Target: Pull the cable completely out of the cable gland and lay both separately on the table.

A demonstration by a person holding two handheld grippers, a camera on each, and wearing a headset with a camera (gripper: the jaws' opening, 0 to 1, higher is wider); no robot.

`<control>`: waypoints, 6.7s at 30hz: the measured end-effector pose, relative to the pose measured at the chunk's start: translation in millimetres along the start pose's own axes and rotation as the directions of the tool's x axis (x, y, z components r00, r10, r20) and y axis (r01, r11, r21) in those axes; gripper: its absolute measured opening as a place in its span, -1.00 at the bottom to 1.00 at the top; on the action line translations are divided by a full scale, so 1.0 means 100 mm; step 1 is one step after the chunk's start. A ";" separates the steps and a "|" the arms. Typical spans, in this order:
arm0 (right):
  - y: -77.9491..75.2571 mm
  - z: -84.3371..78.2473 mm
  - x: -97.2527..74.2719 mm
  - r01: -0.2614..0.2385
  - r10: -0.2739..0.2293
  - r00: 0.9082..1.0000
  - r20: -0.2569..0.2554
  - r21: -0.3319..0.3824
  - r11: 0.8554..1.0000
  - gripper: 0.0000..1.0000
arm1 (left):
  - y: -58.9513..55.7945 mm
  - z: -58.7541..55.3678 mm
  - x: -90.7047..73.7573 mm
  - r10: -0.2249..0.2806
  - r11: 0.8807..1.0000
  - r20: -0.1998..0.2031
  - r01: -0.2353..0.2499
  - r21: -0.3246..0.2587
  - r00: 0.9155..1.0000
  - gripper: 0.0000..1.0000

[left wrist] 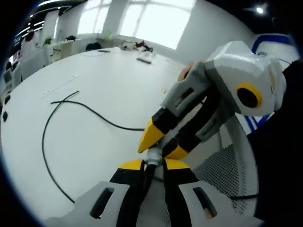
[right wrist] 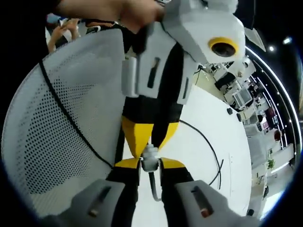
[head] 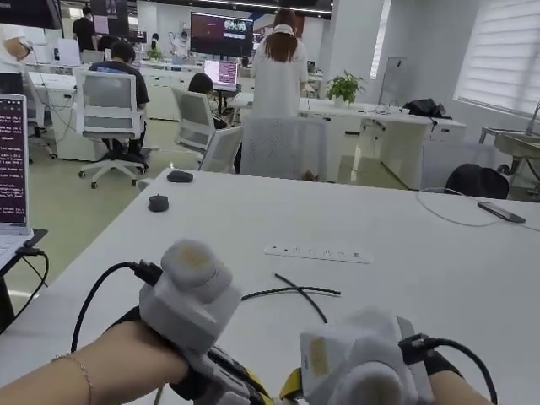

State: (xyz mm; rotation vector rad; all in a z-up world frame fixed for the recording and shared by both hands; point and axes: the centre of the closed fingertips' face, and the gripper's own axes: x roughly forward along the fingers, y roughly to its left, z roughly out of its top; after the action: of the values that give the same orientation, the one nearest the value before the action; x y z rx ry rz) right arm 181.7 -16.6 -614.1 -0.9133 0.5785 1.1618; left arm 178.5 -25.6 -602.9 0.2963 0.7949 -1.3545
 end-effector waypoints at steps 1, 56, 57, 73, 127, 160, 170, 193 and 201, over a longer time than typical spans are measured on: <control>0.00 0.00 -0.01 -0.017 0.017 1.000 0.009 0.017 1.000 -0.62 | 0.00 0.00 -0.01 0.017 0.999 -0.006 -0.017 0.029 1.000 -0.67; -0.47 -0.80 0.07 0.346 -0.310 0.936 -0.168 0.266 0.900 -0.91 | 0.59 -0.14 -0.04 0.420 0.854 0.092 -0.428 0.296 0.903 -0.67; -0.47 -0.83 0.08 0.342 -0.304 0.936 -0.175 0.257 0.904 -0.91 | 0.58 -0.14 -0.04 0.418 0.854 0.094 -0.426 0.299 0.903 -0.67; -0.26 -0.29 0.19 0.230 -0.235 0.972 0.021 0.127 0.965 -0.89 | 0.46 -0.19 0.07 0.401 0.829 0.051 -0.387 0.403 0.914 -0.67; -0.34 -0.54 0.17 0.277 -0.268 0.961 -0.070 0.184 0.943 -0.93 | 0.72 -0.33 -0.05 0.517 0.795 -0.019 -0.472 0.382 0.856 -0.67; -0.26 -0.37 0.20 0.231 -0.233 0.972 -0.003 0.158 0.960 -0.93 | 0.67 -0.28 -0.03 0.491 0.804 0.003 -0.455 0.382 0.871 -0.71; -0.29 -0.70 0.19 0.265 -0.237 0.960 -0.149 0.213 0.940 -0.93 | 0.68 -0.29 -0.04 0.499 0.805 -0.001 -0.463 0.370 0.866 -0.71; -0.22 -0.46 0.24 0.216 -0.211 0.976 -0.048 0.180 0.960 -0.94 | 0.67 -0.27 -0.03 0.485 0.812 0.008 -0.453 0.368 0.875 -0.71; -0.20 -0.63 0.25 0.212 -0.191 0.974 -0.122 0.199 0.957 -0.92 | 0.70 -0.31 -0.08 0.501 0.807 -0.008 -0.463 0.366 0.866 -0.96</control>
State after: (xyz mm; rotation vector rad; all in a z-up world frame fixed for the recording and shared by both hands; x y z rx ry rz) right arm 212.5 -59.7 -661.4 -0.8313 0.6619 0.8558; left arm 234.2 15.4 -637.3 0.8077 0.5035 -0.9883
